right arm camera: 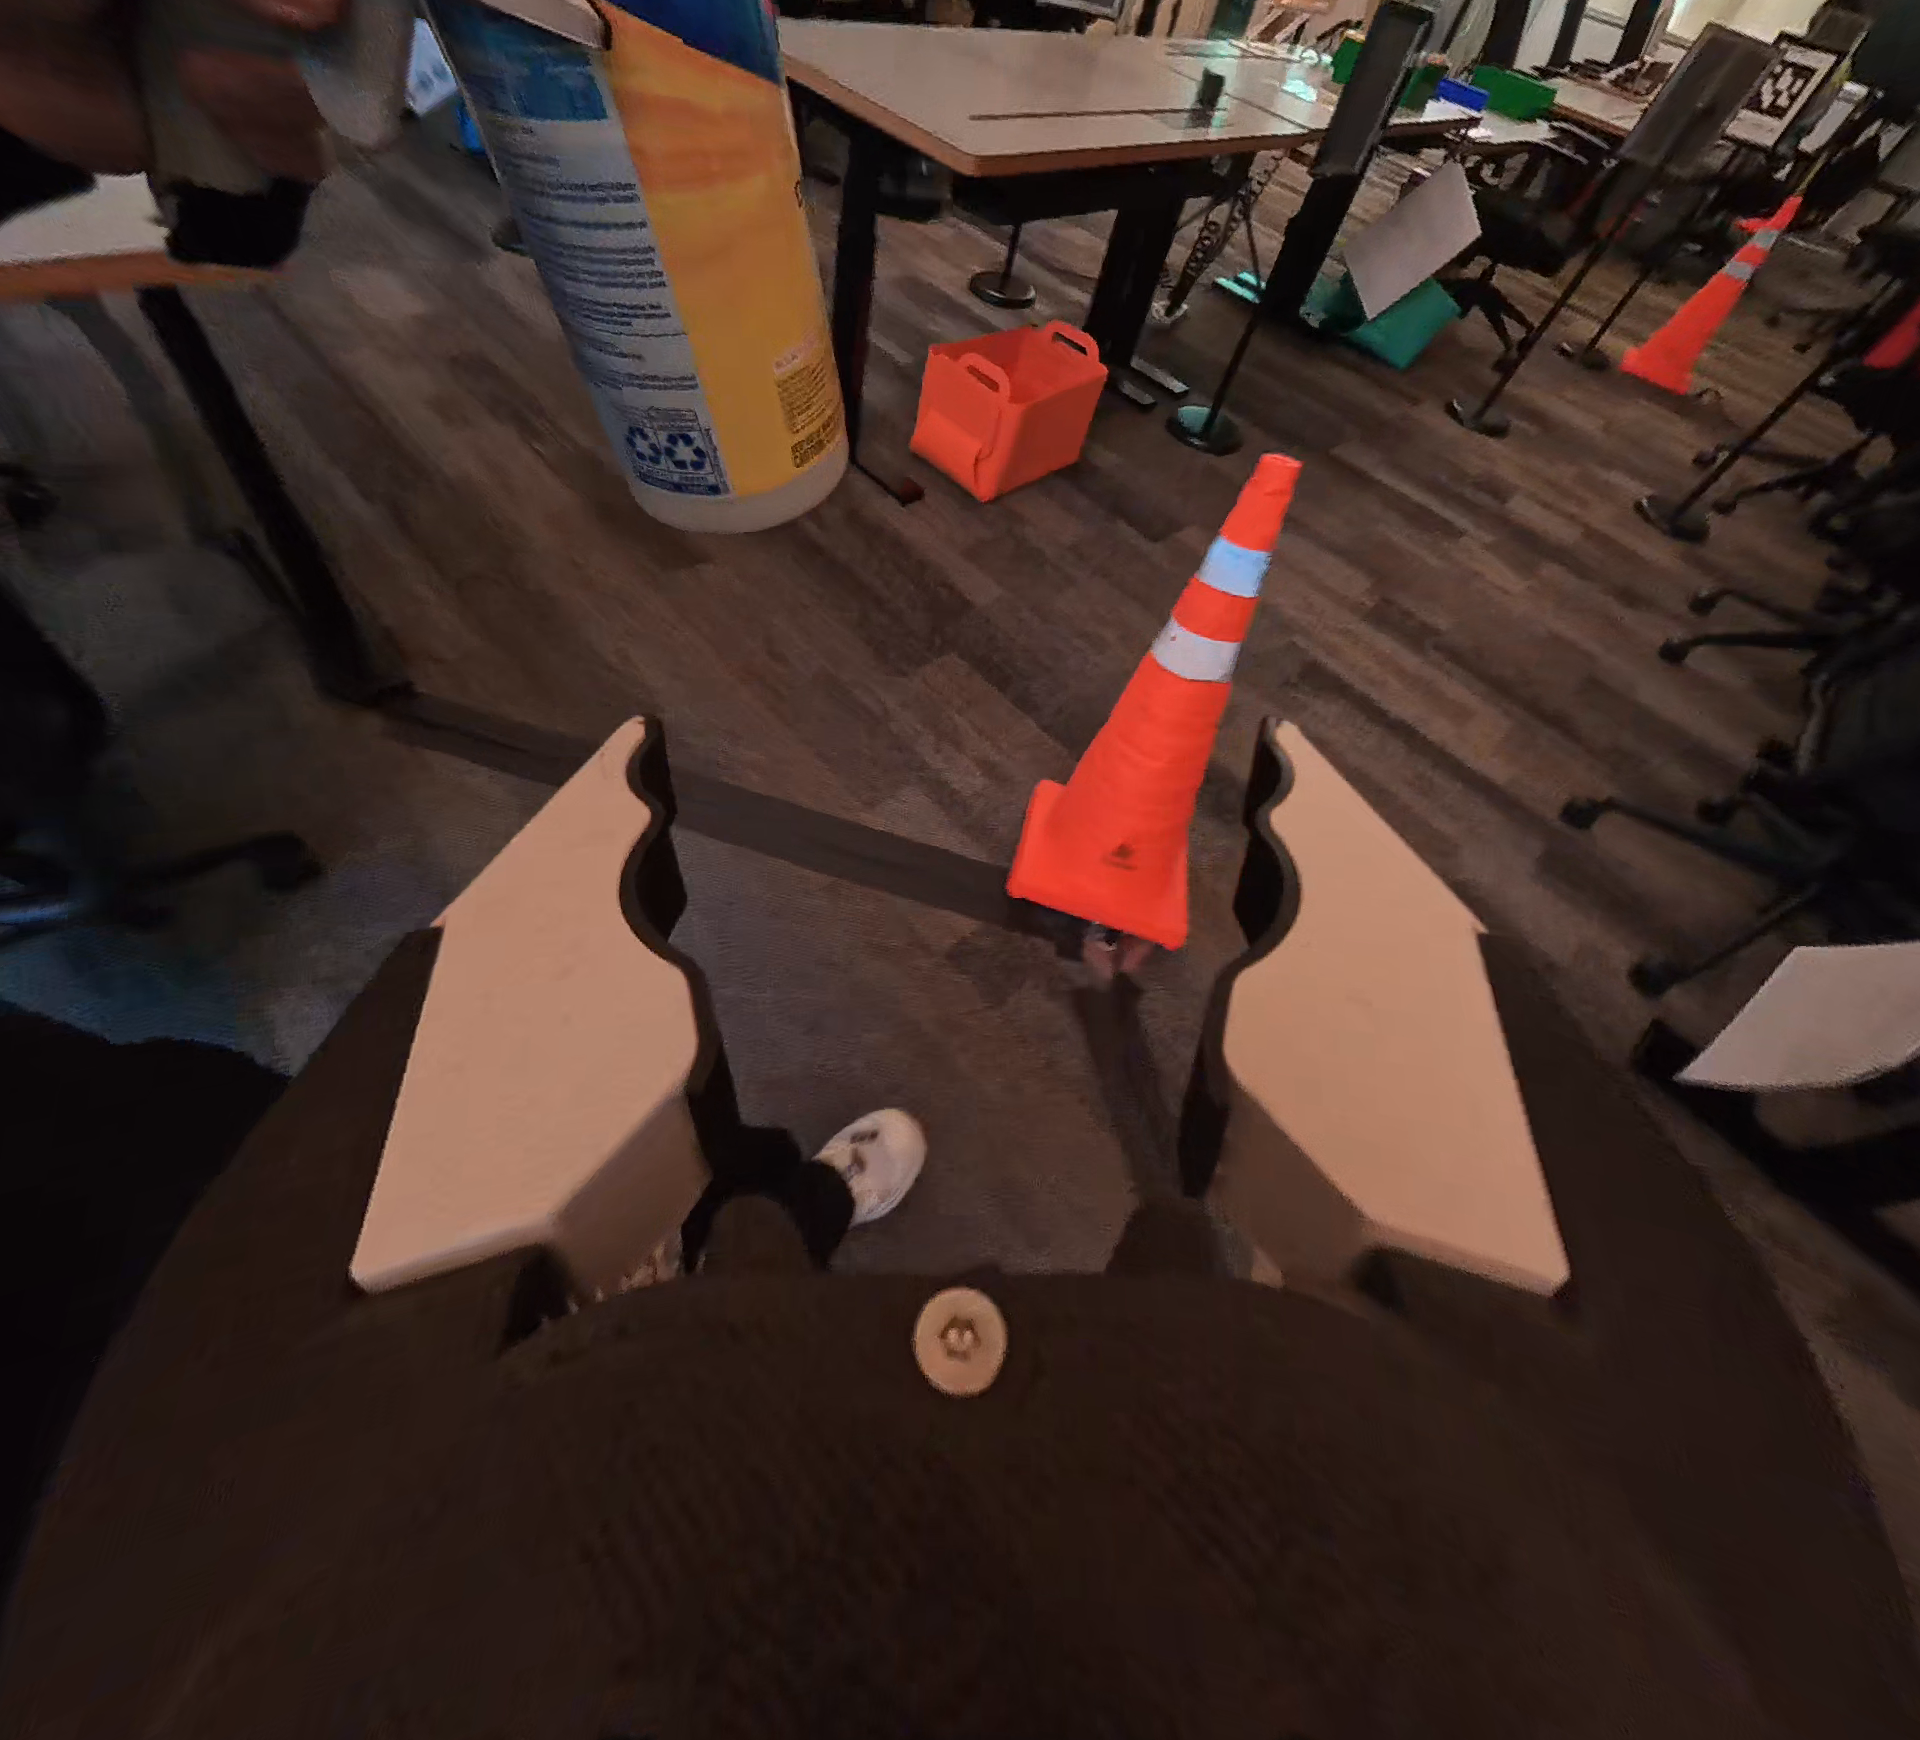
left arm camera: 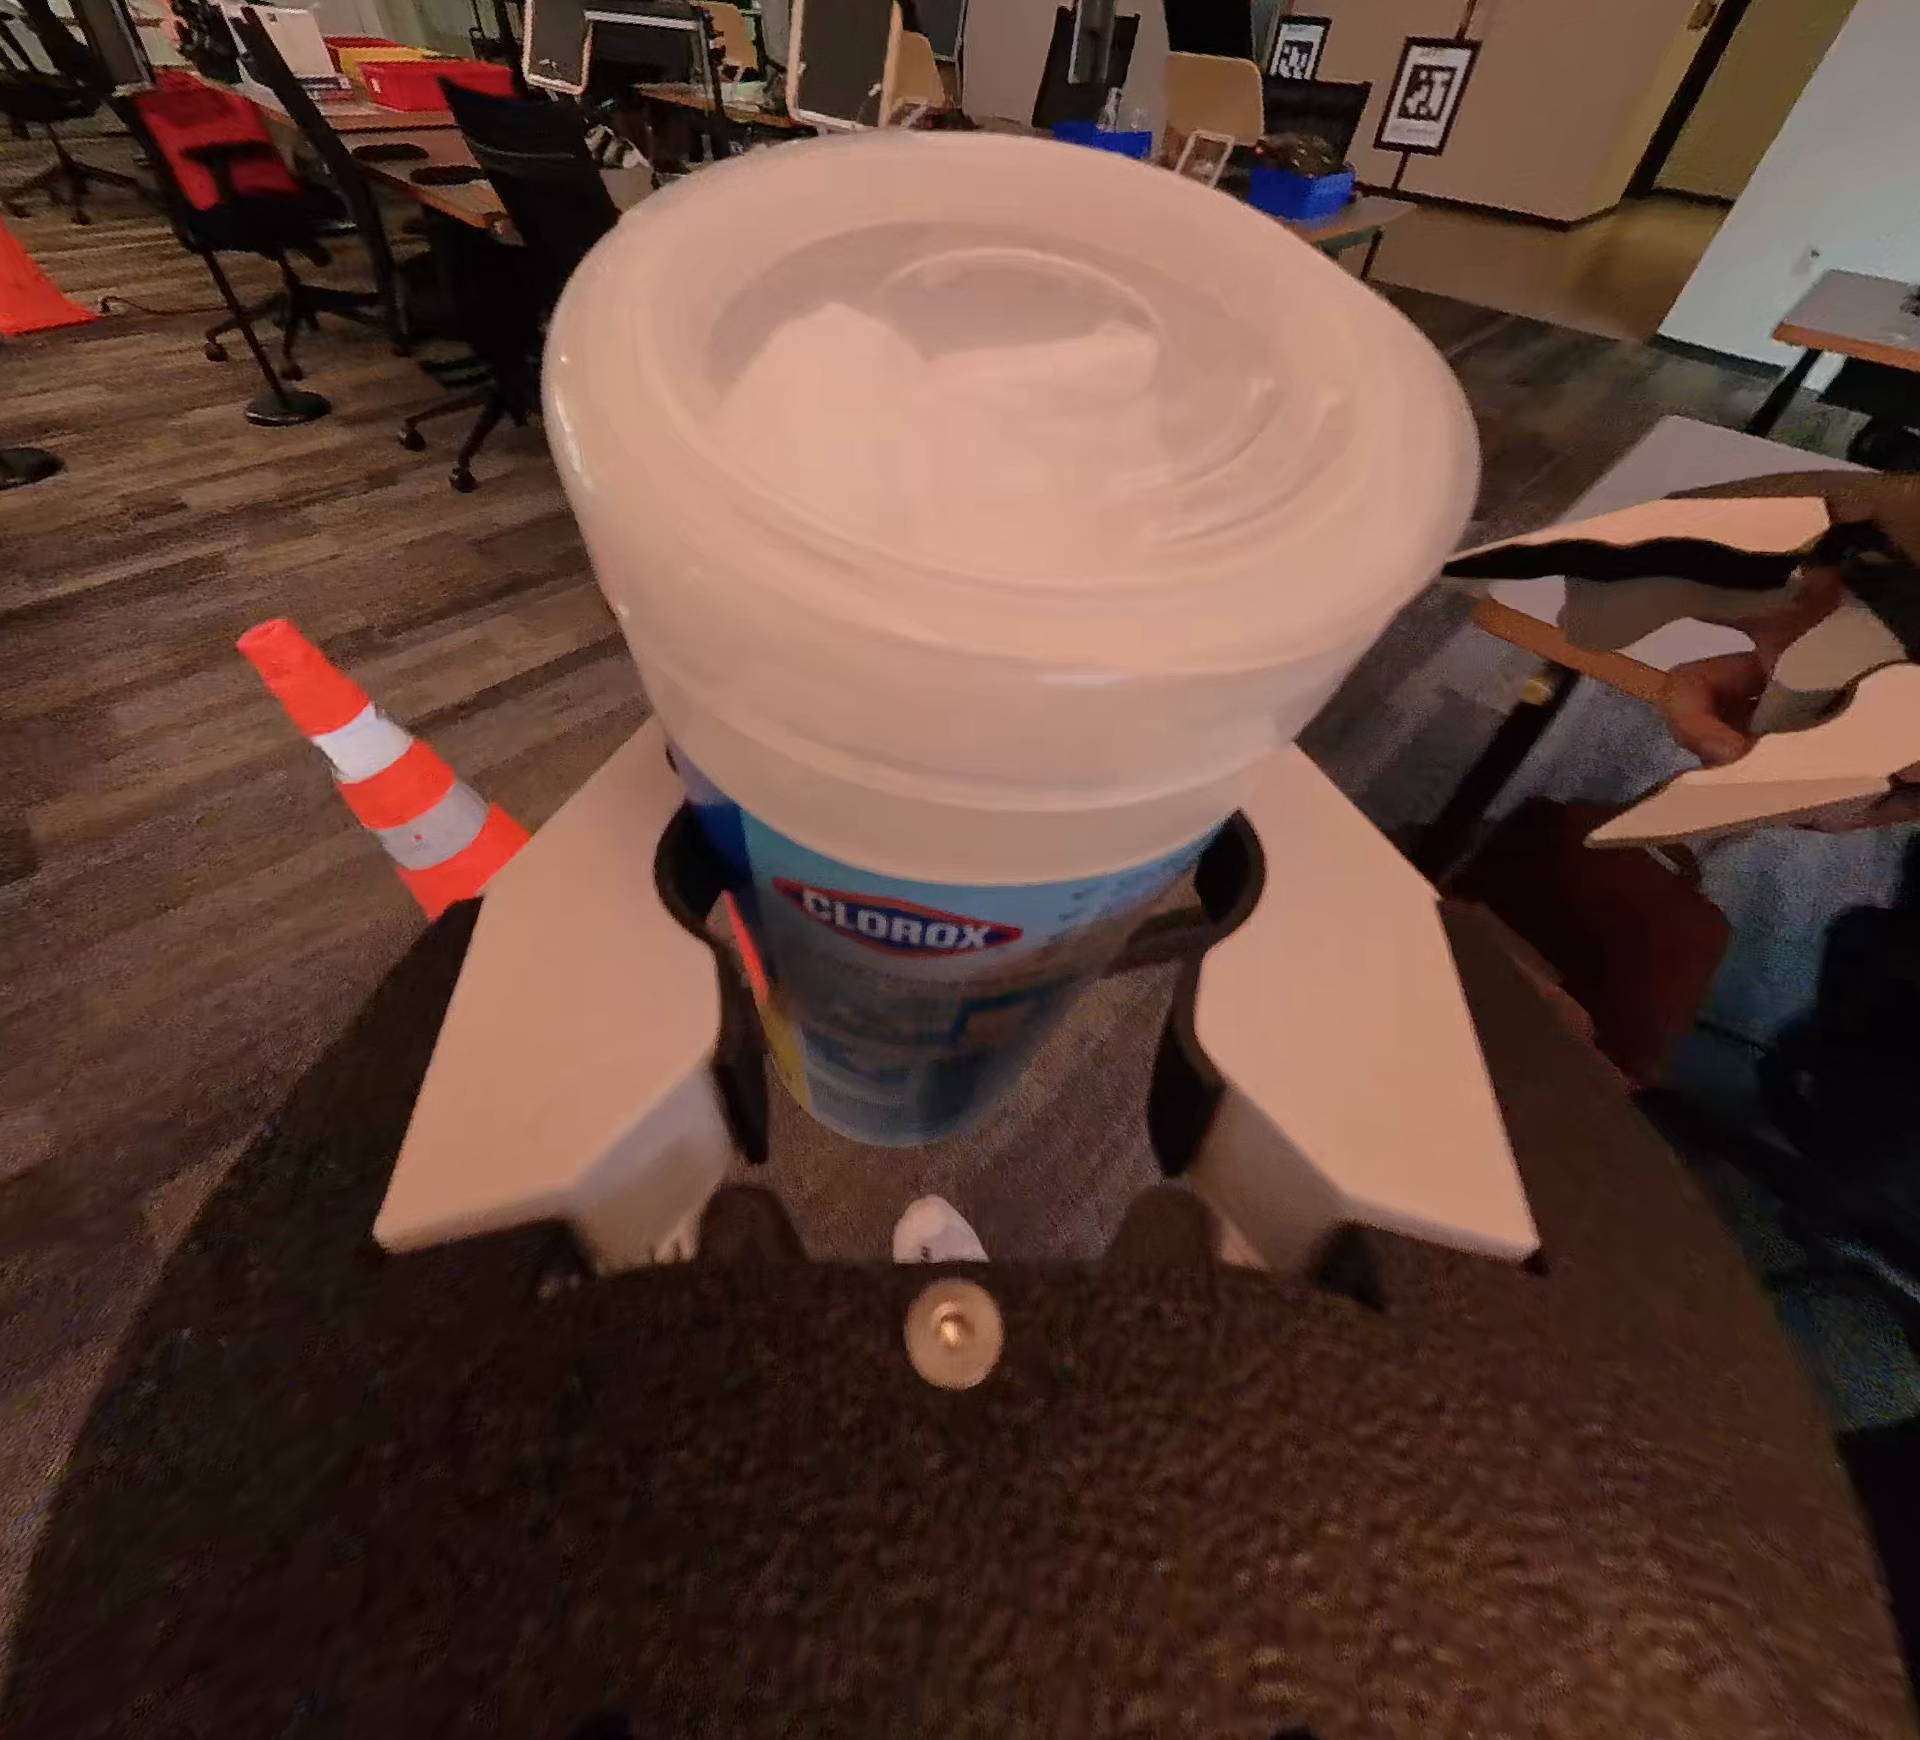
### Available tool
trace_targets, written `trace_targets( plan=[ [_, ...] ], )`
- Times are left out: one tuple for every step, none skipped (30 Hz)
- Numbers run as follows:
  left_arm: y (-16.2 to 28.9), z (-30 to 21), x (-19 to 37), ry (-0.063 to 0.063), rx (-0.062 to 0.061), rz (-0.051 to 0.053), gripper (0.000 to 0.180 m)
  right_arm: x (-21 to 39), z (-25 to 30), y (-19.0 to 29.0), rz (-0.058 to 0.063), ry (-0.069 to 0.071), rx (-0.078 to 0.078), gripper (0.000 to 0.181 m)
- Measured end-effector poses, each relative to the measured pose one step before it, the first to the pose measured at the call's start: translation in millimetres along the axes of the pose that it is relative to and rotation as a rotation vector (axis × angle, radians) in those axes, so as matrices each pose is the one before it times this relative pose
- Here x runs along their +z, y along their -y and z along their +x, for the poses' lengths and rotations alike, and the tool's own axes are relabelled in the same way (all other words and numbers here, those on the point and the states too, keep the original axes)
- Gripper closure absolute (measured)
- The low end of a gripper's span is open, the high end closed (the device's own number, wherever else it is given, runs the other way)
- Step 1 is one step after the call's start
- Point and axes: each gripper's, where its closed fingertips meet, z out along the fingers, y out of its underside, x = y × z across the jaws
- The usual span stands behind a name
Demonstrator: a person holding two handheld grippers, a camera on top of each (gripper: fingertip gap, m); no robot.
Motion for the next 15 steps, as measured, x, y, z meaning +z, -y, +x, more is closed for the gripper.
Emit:
trace_targets(
  plan=[
    [2.92, -22.8, 30.75, -0.004, -0.0048, 0.0067, 0.088, 22.94, 32.01, 1.26, -0.0004, -0.005, -0.0083, 0.072],
    [3.76, -22.42, 31.89, -0.0099, -0.0027, 0.0055, 0.088, 22.21, 31.2, 0.97, 0.0035, -0.0017, 0.0008, 0.072],
    [4.72, -23.04, 32.8, -0.0133, -0.0086, 0.0019, 0.088, 22.56, 31.6, -0.65, -0.0029, -0.0034, 0.0095, 0.073],
    [6.6, -23.21, 33.24, -0.0147, -0.0173, 0.0001, 0.088, 18.13, 30.26, -3.0, -0.0108, -0.011, 0.0193, 0.072],
    [9.4, -22.31, 32.98, -0.0194, -0.0145, 0.0022, 0.088, 20.77, 30.93, -0.83, -0.0164, -0.011, 0.0262, 0.072],
    [11.89, -20.01, 33.26, -0.0218, -0.0048, 0.0053, 0.088, 19.27, 28.53, 1.31, -0.0121, -0.0043, 0.0221, 0.072],
    [13.16, -18.93, 32.97, -0.0175, 0.0, 0.0045, 0.087, 17.33, 26.04, 3.31, -0.0042, -0.0025, 0.0099, 0.072],
    [12.93, -19.37, 31.82, -0.0146, 0.0045, -0.0013, 0.087, 15.79, 25.54, 3.43, -0.0023, -0.0083, 0.0013, 0.073],
    [12.2, -18.71, 31.39, -0.0154, 0.0091, -0.0082, 0.087, 14.13, 25.26, 1.87, -0.0058, -0.012, 0.0003, 0.073],
    [11.29, -18.88, 30.95, -0.0129, 0.0093, -0.0112, 0.087, 13.41, 25.29, 0.02, -0.0105, -0.0142, 0.0086, 0.073],
    [10.37, -19.64, 30.38, -0.0102, 0.0115, -0.0111, 0.087, 13.58, 25.16, -1.46, -0.0129, -0.014, 0.0182, 0.074],
    [8.98, -20.02, 29.31, -0.0096, 0.0148, -0.0119, 0.087, 12.17, 24.84, -3.22, -0.0068, -0.0074, 0.0214, 0.074],
    [7.54, -20.33, 28.16, -0.0085, 0.0133, -0.0125, 0.087, 15.62, 23.69, -0.72, -0.001, -0.0018, 0.0214, 0.075],
    [6.5, -21.02, 27.47, -0.0073, 0.0088, -0.0105, 0.087, 16.88, 24.82, -1.28, -0.0003, -0.0053, 0.0183, 0.076],
    [5.12, -21.61, 26.82, -0.0063, 0.0044, -0.0063, 0.087, 18.29, 26.01, -1.84, -0.0033, -0.0104, 0.0139, 0.077]
  ],
)
